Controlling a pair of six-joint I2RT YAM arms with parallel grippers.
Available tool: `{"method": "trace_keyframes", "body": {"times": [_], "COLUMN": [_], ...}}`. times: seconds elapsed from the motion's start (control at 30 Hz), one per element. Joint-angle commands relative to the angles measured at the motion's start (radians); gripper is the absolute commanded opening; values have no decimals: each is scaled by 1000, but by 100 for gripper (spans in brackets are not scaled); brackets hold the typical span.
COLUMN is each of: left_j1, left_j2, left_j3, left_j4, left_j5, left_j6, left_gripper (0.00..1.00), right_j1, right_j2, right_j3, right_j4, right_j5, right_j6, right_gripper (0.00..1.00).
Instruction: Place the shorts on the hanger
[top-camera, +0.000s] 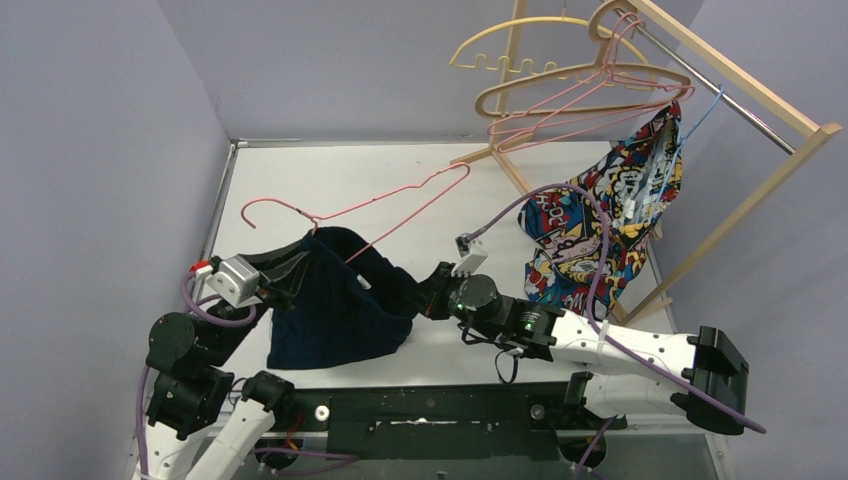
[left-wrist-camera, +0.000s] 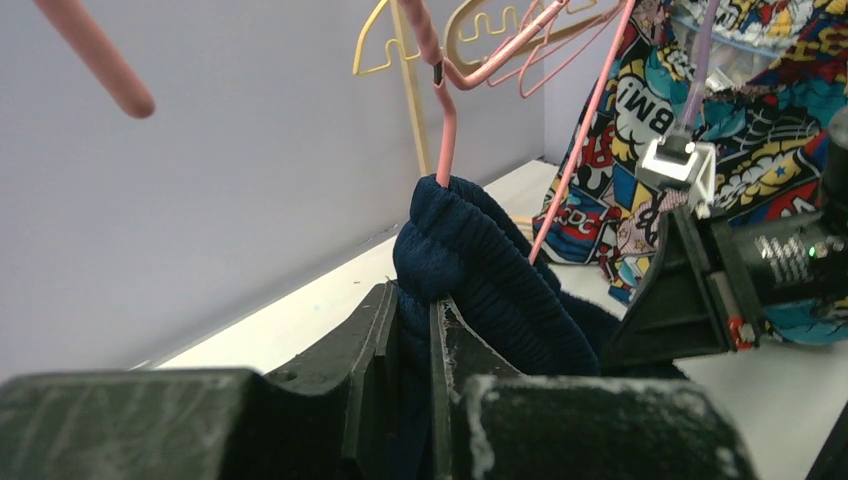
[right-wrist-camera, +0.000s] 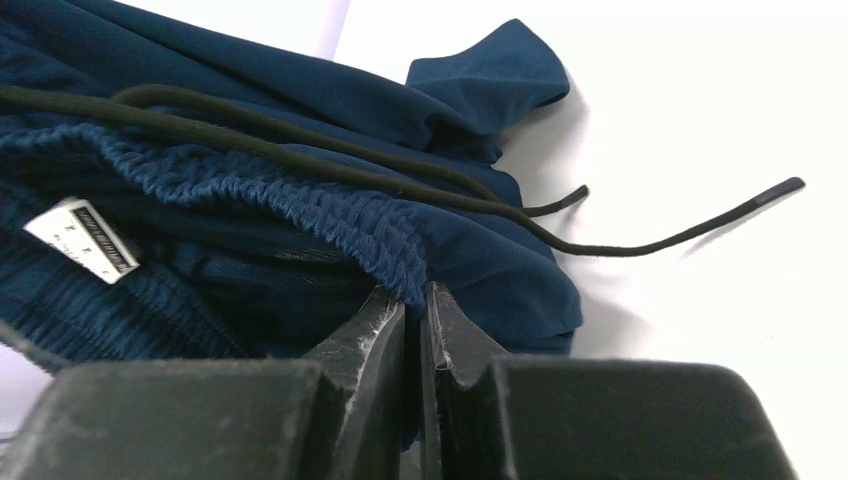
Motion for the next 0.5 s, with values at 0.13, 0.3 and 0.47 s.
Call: {"method": "trace_keyframes", "body": {"times": [0.13,0.3,0.47], "left_j1": [-1,0,1], "left_j2": [-33,-25,-22], "left_j3": [82,91,12], "left_j4": [-125,-217,-234], "left_j5": [1,52,266], "left_j6": [186,269,356], "left_gripper": [0,0,0], "right_j1": [-36,-71,-98], "right_j2": [-149,-208,-240], "right_j3": [115,182,297], "right_j4": [-205,-331,-477], "right_j5": [199,254,315], "right_j6": [-111,-153,-192], "right_gripper": [0,0,0]}}
